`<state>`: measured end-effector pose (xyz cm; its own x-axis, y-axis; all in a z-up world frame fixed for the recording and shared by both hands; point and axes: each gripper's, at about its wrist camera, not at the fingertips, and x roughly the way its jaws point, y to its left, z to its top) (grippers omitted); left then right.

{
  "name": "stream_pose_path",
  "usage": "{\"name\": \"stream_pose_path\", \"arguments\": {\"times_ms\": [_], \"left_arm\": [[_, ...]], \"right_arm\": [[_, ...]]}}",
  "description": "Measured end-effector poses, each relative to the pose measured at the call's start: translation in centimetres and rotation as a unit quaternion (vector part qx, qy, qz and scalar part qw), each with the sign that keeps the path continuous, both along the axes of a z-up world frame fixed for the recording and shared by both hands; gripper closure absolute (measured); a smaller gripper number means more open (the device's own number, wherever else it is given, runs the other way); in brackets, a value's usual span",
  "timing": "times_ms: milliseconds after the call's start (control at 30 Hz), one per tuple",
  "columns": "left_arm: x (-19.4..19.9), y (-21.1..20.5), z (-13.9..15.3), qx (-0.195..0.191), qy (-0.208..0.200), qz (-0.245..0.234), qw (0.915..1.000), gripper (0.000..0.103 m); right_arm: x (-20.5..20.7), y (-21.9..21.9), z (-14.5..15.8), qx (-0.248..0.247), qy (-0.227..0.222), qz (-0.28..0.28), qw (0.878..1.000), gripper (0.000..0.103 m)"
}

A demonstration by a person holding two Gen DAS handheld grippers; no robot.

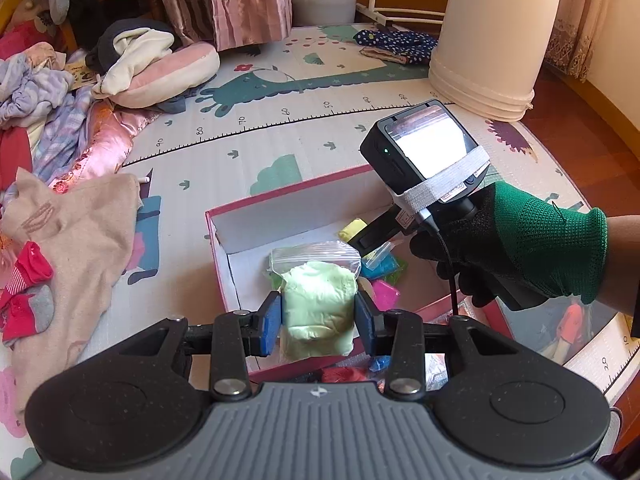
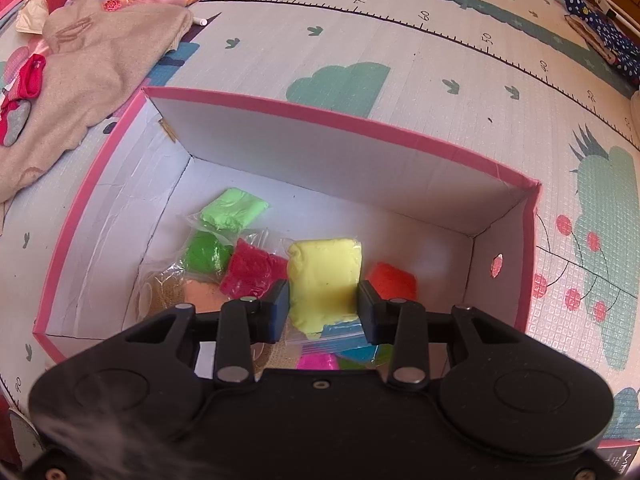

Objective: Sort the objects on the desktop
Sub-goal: 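Lower the yellow bag into the box and open the right gripper, then lower the pale green bag into the box and open the left gripper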

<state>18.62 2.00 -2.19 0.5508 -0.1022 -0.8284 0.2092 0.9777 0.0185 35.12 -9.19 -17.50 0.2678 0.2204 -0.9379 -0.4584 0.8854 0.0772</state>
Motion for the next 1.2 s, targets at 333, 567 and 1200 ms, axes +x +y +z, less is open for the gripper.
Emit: {"name": "stream_pose_path", "arguments": {"times_ms": [333, 567, 1200], "left_arm": [[0.5, -0.1, -0.7, 0.003, 0.008, 0.006, 0.9999, 0.065], [1.1, 0.0, -1.6, 0.012, 0.014, 0.013, 0.9998, 0.065], [6.2, 1.1, -5.2, -0.031, 0.023, 0.050, 0.9980, 0.065]], "right_arm": [[0.8, 0.4, -1.4, -0.009, 0.010, -0.007, 1.000, 0.049], [1.0, 0.0, -0.8, 0.000, 0.008, -0.022, 1.000, 0.036], [0.0, -4.6, 6.4, 0.064, -0.019, -0.065, 0.996, 0.022]]}}
